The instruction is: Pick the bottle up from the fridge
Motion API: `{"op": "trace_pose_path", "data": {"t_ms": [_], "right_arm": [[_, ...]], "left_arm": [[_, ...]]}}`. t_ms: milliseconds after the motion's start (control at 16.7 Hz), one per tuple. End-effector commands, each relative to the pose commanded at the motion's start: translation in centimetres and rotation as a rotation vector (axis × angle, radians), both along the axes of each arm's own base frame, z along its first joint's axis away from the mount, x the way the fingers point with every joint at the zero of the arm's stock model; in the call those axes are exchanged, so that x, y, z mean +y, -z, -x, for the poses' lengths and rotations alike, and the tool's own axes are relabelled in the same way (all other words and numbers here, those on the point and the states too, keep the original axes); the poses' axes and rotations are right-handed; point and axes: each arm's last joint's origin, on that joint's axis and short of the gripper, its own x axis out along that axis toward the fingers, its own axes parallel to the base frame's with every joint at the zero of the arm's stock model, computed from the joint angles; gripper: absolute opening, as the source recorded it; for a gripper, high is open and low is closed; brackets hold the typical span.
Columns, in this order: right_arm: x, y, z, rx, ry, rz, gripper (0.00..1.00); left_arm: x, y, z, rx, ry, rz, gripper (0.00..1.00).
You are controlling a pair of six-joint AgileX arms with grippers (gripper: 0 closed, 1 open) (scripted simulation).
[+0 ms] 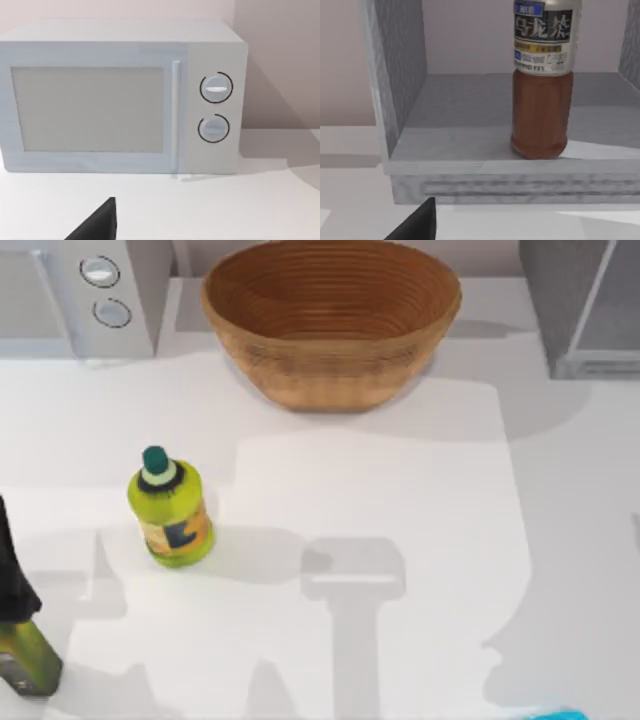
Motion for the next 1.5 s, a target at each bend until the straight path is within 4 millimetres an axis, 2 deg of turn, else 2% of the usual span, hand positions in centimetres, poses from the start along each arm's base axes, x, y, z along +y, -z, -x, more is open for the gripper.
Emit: {"op": "trace_pose_path", "data": {"t_ms": [420, 960, 1080, 1200, 1500], "right_arm": [[-3.1, 3.0, -1.2, -0.03, -0.002, 0.011, 1.0], [-3.4, 3.4, -1.6, -0.029, -0.005, 0.01, 1.0], [-3.6, 3.6, -3.1, -0.021, -0.003, 0.007, 1.0], [-4.0, 3.5, -5.7, -0.02, 0.001, 0.007, 1.0], [-3.9, 1.8, -14.5, -0.049, 0.005, 0.018, 1.0]], "left_arm": [[0.0, 0.0, 0.0, 0.0, 0.0, 0.0, 1.0], [0.0, 0.0, 0.0, 0.0, 0.0, 0.0, 1.0], [0.0, 0.0, 0.0, 0.0, 0.0, 0.0, 1.0], [0.0, 0.0, 0.0, 0.0, 0.0, 0.0, 1.0], [0.0, 0.0, 0.0, 0.0, 0.0, 0.0, 1.0]]}}
